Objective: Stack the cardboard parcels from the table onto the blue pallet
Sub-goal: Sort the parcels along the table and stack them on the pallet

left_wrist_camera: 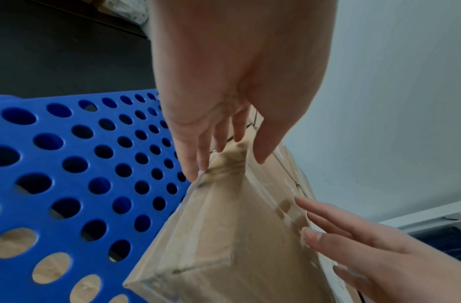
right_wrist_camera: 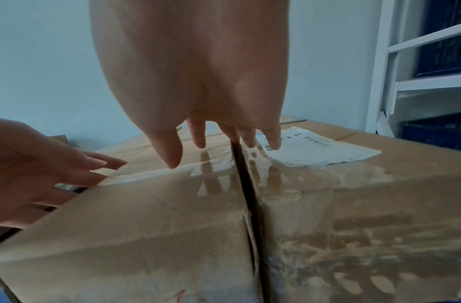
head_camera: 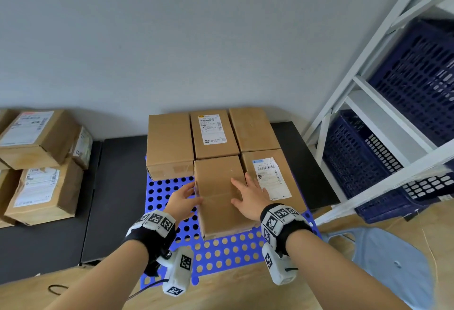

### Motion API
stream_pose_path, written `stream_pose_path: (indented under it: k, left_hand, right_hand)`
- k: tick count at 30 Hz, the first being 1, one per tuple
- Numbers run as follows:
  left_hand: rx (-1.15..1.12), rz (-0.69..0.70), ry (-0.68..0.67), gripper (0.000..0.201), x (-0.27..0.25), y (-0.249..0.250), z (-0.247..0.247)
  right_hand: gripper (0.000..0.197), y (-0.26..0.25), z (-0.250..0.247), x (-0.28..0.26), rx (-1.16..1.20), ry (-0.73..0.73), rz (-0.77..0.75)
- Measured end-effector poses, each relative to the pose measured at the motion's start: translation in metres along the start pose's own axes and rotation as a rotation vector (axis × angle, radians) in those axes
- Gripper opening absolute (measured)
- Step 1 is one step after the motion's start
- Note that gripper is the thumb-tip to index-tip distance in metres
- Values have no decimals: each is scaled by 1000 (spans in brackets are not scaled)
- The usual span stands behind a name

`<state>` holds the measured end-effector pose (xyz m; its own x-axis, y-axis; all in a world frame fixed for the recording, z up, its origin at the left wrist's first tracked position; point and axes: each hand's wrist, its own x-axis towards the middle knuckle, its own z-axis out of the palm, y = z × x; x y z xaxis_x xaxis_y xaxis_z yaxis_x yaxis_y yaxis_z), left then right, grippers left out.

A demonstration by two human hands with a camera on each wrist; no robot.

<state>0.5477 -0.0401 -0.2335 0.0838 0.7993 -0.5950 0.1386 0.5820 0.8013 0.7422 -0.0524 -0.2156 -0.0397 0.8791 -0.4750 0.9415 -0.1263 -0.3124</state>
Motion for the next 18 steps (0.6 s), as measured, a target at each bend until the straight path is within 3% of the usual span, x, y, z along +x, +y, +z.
stream_pose_path:
  k: [4,9,18]
  left_hand:
    - [20,1,37,53,-16,13,-10]
    - [27,26,100,47,-46,23,-27]
    - [-97,-45,280,47,-113,-11,-67]
  right_hand:
    - [60,-12,-16,-5,109,21,-45]
    - [55,-36,-32,-13,255,-74,-132]
    - [53,-93,-16,-23,316,-240,-321]
